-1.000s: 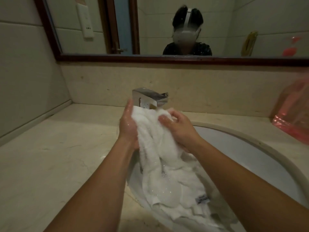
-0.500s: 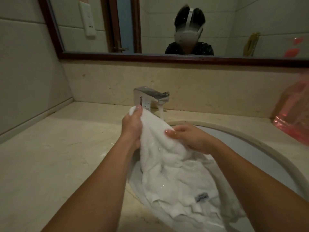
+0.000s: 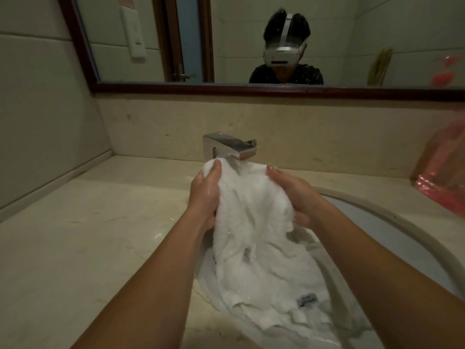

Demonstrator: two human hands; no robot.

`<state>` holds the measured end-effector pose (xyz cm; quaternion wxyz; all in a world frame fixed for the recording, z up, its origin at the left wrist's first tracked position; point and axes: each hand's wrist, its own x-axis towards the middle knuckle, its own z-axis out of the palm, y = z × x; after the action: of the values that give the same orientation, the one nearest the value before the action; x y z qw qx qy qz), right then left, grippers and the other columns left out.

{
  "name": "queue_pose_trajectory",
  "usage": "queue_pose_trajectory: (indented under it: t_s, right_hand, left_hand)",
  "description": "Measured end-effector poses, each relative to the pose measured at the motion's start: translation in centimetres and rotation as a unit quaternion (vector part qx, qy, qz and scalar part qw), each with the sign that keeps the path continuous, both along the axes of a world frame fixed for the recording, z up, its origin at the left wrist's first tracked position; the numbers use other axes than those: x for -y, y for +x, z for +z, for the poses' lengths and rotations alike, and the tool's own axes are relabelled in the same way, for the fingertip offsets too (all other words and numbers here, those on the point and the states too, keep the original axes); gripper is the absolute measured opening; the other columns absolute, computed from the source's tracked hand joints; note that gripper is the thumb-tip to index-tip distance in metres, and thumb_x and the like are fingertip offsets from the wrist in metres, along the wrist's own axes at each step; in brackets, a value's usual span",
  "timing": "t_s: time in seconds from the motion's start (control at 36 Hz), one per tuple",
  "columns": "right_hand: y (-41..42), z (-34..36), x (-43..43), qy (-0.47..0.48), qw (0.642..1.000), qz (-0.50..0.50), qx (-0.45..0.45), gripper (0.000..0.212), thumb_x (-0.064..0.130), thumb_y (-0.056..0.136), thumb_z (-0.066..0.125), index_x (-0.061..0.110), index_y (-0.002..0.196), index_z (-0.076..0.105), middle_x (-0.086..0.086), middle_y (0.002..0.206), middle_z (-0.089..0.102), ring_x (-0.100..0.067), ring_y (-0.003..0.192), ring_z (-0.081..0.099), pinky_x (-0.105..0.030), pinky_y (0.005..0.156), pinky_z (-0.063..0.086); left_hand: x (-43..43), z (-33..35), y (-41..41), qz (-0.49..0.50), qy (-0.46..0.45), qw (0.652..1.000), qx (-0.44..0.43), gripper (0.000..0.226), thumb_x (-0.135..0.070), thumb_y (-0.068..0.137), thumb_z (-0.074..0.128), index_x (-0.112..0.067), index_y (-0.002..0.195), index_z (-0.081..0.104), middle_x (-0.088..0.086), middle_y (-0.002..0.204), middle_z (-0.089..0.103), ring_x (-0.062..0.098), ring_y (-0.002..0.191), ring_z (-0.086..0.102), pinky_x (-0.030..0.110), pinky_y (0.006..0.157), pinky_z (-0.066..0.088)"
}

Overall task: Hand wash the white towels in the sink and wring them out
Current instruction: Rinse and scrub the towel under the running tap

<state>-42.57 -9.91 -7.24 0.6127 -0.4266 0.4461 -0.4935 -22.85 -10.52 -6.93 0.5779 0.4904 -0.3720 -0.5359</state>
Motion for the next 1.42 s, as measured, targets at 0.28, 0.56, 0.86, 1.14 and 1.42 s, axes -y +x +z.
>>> queue_pose_trajectory:
  t_s: [0.28,0.56,0.86,1.14,1.42]
  right_hand:
    - [1.3,-1.0,0.1,-0.043,0.992,-0.050,-0.110,0.024,0.022,0.105,0.068,0.011,0.127,0.069,-0.016,0.115,0.079,-0.035,0.107,0.077,-0.054,0.096,0.062]
    - [1.2,-0.6,-0.1,-0.033,0.976,-0.066,-0.206,0.029,0.037,0.110,0.056,0.020,0.123,0.076,-0.004,0.104,0.081,-0.025,0.094,0.079,-0.040,0.077,0.066]
    - [4.6,-1.2,0.6,-0.048,0.973,-0.109,-0.199,0.051,0.057,0.111,0.043,0.013,0.122,0.066,0.007,0.086,0.058,-0.009,0.078,0.054,-0.036,0.083,0.044]
    - [0.3,-1.7,-0.1,-0.097,0.971,-0.091,-0.197,0.052,0.070,0.094,0.058,0.027,0.112,0.080,-0.004,0.111,0.081,-0.029,0.109,0.077,-0.059,0.104,0.056]
    - [-0.2,-0.3,-0.5,-0.071,0.990,-0.114,-0.034,0.028,0.027,0.108,0.062,0.004,0.119,0.073,-0.015,0.106,0.080,-0.027,0.090,0.079,-0.036,0.072,0.065]
  left_hand:
    - [-0.2,-0.4,-0.5,-0.015,0.035,0.999,0.029,0.043,-0.047,0.107,0.057,-0.012,0.131,0.066,0.009,0.109,0.079,0.030,0.098,0.077,0.040,0.076,0.063]
    - [0.2,-0.3,-0.5,0.040,0.056,0.997,0.029,0.054,-0.060,0.103,0.057,-0.011,0.122,0.068,0.012,0.105,0.078,0.033,0.095,0.076,0.048,0.084,0.064]
    - [-0.2,0.3,-2.2,0.035,0.045,0.990,0.127,0.066,-0.066,0.107,0.036,-0.014,0.140,0.060,0.009,0.127,0.069,0.031,0.113,0.066,0.045,0.097,0.056]
    - [0.5,-0.1,0.0,0.002,0.023,0.999,-0.029,0.058,-0.067,0.100,0.056,-0.015,0.124,0.068,0.011,0.108,0.080,0.033,0.098,0.079,0.057,0.093,0.062]
    - [0.3,-0.4,-1.3,-0.092,0.057,0.994,0.035,0.060,-0.067,0.102,0.050,-0.016,0.125,0.073,0.007,0.114,0.080,0.028,0.106,0.076,0.044,0.095,0.060]
